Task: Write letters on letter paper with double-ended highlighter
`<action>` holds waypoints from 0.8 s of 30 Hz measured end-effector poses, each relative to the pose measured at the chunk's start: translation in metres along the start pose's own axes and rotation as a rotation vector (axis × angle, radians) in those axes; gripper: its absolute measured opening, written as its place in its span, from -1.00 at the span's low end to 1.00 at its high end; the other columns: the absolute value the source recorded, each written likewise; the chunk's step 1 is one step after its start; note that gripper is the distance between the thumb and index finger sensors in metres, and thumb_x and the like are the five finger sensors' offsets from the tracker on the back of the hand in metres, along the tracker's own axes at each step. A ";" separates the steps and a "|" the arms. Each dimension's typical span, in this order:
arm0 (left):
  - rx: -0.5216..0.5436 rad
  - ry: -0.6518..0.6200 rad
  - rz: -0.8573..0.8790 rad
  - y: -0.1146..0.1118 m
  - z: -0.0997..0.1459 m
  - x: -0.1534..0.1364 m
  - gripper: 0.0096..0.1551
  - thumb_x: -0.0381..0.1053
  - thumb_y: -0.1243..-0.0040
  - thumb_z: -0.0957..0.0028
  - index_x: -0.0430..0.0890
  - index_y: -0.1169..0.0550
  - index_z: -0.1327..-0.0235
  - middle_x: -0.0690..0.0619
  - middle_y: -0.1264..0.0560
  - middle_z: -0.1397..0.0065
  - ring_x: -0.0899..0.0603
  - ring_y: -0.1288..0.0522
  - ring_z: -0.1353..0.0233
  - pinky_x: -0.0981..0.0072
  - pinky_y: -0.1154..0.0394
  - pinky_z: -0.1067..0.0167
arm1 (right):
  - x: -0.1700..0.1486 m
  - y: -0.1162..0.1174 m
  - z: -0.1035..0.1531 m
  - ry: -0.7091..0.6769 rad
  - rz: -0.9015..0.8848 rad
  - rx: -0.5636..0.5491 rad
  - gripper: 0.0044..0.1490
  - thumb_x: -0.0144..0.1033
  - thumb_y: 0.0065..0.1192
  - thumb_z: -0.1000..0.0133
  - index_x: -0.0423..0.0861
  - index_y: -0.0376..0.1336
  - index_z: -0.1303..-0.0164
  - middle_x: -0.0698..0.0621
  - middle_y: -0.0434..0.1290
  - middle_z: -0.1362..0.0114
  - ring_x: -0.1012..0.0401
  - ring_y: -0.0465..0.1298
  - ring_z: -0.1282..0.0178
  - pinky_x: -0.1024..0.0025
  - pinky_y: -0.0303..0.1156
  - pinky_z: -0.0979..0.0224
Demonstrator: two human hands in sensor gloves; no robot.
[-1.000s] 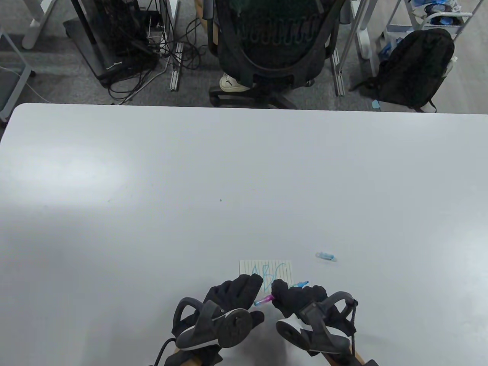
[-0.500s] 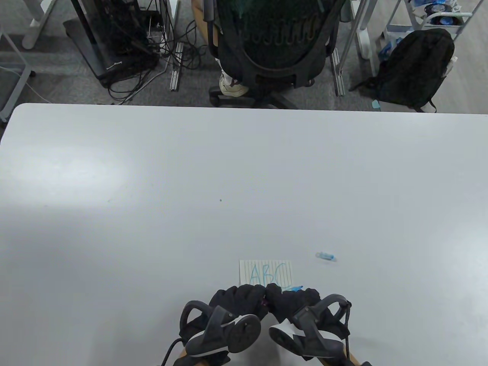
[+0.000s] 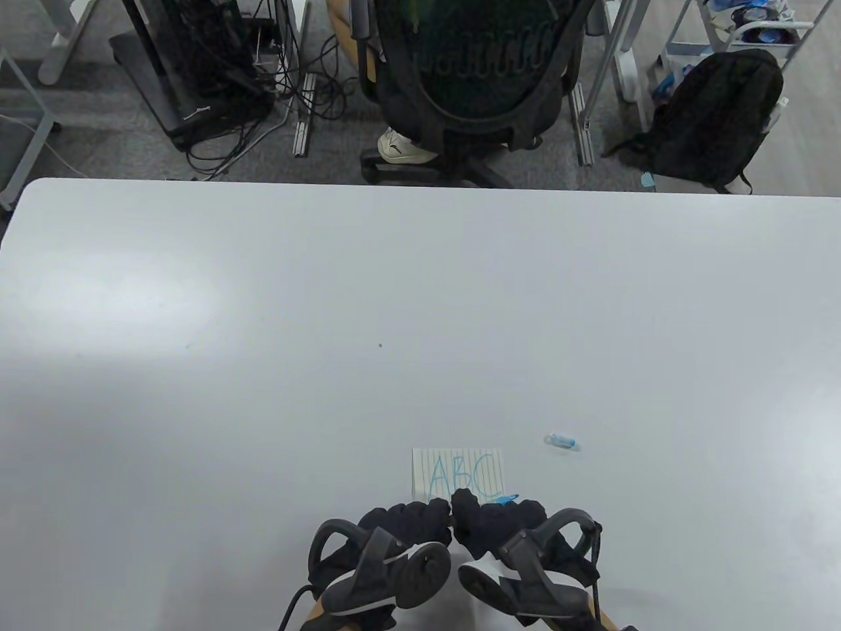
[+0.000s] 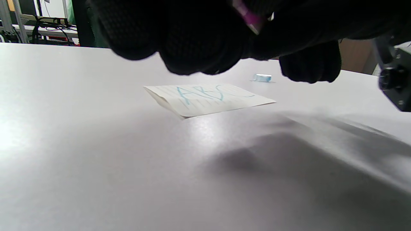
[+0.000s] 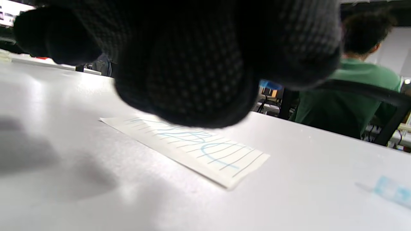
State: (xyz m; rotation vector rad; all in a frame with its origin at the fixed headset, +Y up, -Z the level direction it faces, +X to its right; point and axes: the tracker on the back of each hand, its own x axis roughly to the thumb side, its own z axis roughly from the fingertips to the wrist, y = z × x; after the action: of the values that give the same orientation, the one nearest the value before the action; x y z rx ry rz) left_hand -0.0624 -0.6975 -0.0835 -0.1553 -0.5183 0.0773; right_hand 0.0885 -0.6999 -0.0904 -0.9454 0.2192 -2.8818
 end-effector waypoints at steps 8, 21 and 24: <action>0.014 0.079 -0.032 -0.009 0.000 -0.025 -0.43 0.07 0.13 -0.32 -0.12 -0.38 -0.53 0.02 -0.55 -0.31 0.05 -0.62 -0.13 0.09 -0.60 -0.26 | -0.030 -0.007 0.006 0.093 -0.103 0.009 -0.22 -0.02 0.14 -0.16 -0.16 0.23 -0.54 -0.06 0.67 0.11 0.14 0.72 0.31 0.19 0.65 0.13; 0.089 0.153 0.042 -0.001 0.004 -0.050 -0.43 0.05 0.16 -0.33 -0.08 -0.34 -0.56 0.02 -0.51 -0.38 0.04 -0.60 -0.20 0.07 -0.57 -0.32 | -0.084 -0.018 0.009 0.253 -0.072 -0.061 -0.20 -0.03 0.13 -0.17 -0.15 0.18 -0.59 -0.25 0.55 -0.24 -0.04 0.65 -0.06 -0.02 0.57 -0.17; 0.093 0.168 0.075 0.000 0.005 -0.057 -0.44 0.05 0.17 -0.33 -0.08 -0.33 -0.57 0.02 -0.50 -0.39 0.03 -0.59 -0.21 0.06 -0.56 -0.32 | -0.102 -0.015 0.006 0.310 -0.036 -0.049 -0.20 -0.05 0.12 -0.18 -0.17 0.16 -0.60 -0.35 0.43 -0.41 -0.15 0.57 -0.24 -0.14 0.48 -0.28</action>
State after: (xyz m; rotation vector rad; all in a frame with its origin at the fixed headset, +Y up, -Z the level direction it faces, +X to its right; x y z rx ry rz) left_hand -0.1139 -0.7037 -0.1070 -0.0898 -0.3401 0.1602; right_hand 0.1734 -0.6717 -0.1423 -0.5077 0.3010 -3.0566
